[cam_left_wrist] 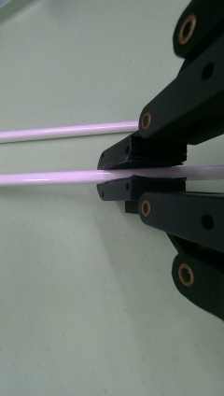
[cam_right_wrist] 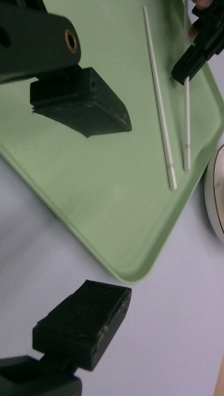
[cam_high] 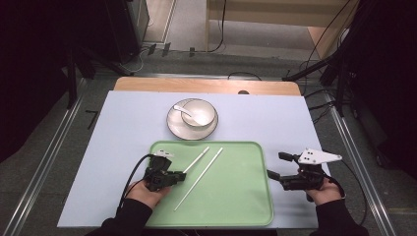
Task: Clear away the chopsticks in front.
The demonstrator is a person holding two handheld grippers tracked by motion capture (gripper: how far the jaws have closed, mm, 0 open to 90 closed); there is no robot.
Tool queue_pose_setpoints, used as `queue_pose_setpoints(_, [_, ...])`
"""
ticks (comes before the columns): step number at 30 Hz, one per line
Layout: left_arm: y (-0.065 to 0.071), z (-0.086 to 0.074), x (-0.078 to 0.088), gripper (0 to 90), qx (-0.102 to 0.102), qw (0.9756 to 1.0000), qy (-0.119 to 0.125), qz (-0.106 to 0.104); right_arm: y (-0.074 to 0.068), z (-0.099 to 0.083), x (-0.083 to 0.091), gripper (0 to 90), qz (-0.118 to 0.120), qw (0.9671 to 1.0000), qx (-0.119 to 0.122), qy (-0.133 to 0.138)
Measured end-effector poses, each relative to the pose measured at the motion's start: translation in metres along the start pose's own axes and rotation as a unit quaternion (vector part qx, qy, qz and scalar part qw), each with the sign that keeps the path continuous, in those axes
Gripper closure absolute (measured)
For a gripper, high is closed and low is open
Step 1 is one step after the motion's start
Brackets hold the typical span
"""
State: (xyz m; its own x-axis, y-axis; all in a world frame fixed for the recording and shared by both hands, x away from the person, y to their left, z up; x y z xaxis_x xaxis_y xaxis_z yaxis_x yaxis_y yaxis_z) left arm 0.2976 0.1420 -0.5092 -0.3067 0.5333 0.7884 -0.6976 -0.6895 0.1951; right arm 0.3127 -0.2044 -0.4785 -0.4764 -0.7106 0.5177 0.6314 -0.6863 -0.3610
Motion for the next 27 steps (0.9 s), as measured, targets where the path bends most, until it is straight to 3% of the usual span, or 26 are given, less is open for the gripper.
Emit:
queue_pose_setpoints(6, [0.010,0.006,-0.009,84.6,0.012,0.9998,0.013,-0.011,0.000,0.000,0.000,18.7,0.001,1.0000,0.000,-0.001])
queue_pose_setpoints(10, [0.015,0.009,-0.012,83.9,0.002,0.9999,0.011,-0.009,0.000,-0.001,-0.001,18.7,0.001,1.0000,0.000,-0.003])
queue_pose_setpoints(21, [0.016,0.011,-0.013,78.9,0.000,0.9998,0.009,-0.018,0.000,-0.001,-0.001,18.7,0.001,1.0000,0.000,-0.002])
queue_pose_setpoints(27, [0.017,0.014,-0.007,67.1,-0.001,0.9995,0.016,-0.028,0.001,-0.001,0.001,18.7,0.000,1.0000,0.000,0.000])
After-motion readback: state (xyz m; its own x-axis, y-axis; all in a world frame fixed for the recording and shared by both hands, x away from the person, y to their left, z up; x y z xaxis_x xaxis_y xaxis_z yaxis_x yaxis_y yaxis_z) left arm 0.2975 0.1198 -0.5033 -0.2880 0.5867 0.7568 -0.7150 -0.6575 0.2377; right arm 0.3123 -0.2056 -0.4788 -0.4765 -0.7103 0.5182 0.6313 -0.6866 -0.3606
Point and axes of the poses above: each handheld gripper's, and its own axes: x roughly backward along the jaws, z roughly out of its top, y roughly to its right, the point moved 7 cm from there along -x, roughly forward along the jaws, and after that the axes turned 15 degrees about -x, right-handed, at the moved point
